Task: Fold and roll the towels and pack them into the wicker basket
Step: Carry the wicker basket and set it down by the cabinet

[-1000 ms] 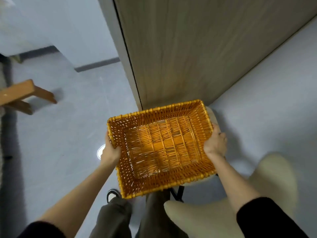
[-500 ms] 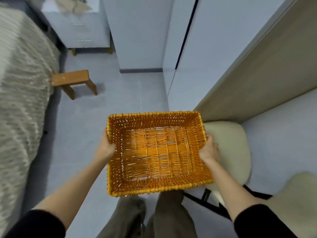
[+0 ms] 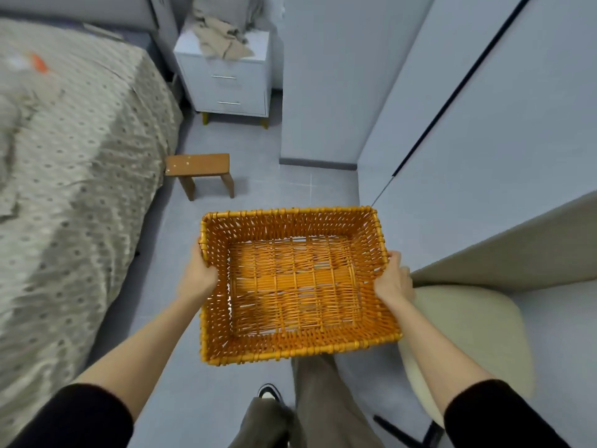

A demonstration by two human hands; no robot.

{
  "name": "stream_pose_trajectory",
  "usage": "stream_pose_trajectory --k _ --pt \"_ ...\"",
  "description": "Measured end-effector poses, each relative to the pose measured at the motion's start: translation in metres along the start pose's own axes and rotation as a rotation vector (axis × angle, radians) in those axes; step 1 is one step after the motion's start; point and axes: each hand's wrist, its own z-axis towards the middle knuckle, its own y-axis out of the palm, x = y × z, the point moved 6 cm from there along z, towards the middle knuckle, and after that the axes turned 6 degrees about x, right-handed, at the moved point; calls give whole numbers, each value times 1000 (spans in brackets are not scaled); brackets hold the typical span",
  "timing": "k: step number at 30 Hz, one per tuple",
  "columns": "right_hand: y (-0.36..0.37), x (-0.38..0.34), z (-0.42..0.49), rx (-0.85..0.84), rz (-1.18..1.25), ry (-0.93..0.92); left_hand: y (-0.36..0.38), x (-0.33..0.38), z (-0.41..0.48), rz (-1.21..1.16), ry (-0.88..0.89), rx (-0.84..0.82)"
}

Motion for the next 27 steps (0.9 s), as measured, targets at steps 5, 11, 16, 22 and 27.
stream_pose_trajectory --k 5,11,16,22,27 --pt "7 -49 60 -17 10 -12 8 28 71 59 -31 34" --pt "7 -113 160 -43 -8 -25 30 81 179 78 -61 15" --pt "0 -160 236 -26 -14 -9 47 122 262 54 -85 -37" --pt "5 -211 318 16 -41 10 78 167 359 92 -109 -68" --pt "27 -245 386 10 -16 100 115 185 449 136 -141 -112"
